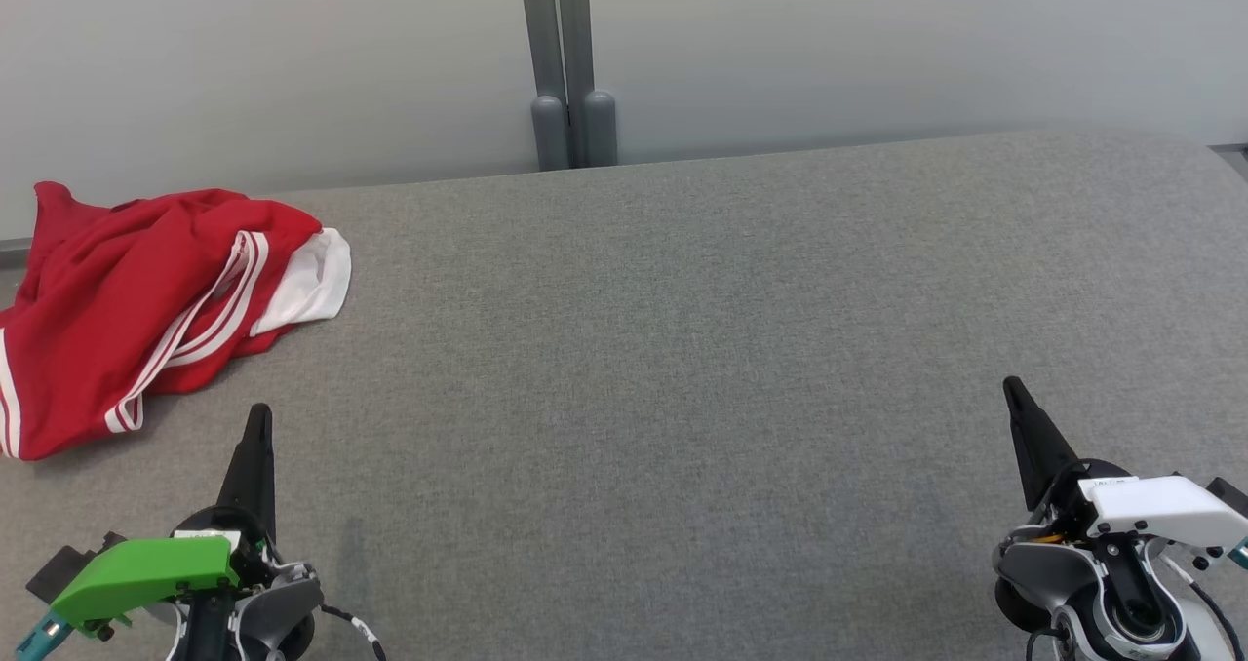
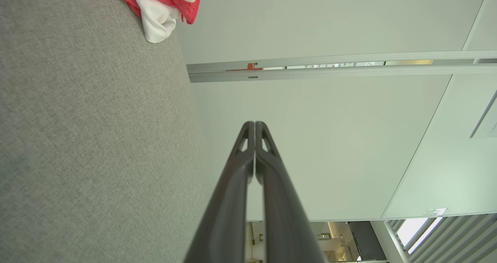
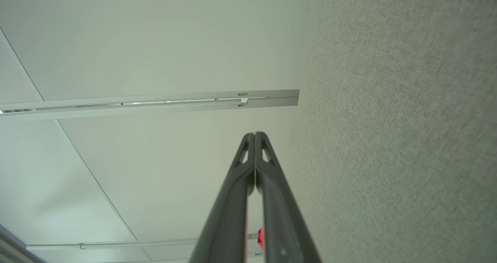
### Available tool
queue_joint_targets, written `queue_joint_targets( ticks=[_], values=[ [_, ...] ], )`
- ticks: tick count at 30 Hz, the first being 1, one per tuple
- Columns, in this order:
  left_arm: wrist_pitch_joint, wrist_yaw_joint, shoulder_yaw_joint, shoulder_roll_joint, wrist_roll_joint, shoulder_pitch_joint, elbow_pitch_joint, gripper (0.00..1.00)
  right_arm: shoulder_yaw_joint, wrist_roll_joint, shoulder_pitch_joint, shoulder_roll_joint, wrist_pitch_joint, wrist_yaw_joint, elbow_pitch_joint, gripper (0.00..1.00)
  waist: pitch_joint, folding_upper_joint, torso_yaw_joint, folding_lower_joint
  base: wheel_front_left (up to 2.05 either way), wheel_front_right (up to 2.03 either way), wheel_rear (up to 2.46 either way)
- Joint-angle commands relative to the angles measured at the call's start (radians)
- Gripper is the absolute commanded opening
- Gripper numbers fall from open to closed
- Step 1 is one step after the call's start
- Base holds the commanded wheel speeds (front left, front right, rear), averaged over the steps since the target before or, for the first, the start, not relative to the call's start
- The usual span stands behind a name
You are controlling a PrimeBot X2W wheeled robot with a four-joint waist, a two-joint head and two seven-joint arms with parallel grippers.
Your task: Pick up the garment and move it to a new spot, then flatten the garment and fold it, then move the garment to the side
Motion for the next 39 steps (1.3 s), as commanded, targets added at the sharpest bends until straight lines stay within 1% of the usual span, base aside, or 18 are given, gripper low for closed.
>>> queue_joint_targets(
  ticks=[1,39],
  values=[
    [0.002,-0.006,0.003,0.009,0.002,-0.013,-0.001,0.0,-0.001,0.007,-0.005,-0.005,0.002,0.001,-0.005,0.0,0.0,-0.0001,0.0,0.0,0.0,0.0,0.0],
    [0.002,-0.006,0.003,0.009,0.002,-0.013,-0.001,0.0,-0.001,0.007,-0.005,-0.005,0.001,0.001,-0.005,0.0,0.0,-0.0001,0.0,0.0,0.0,0.0,0.0]
  ],
)
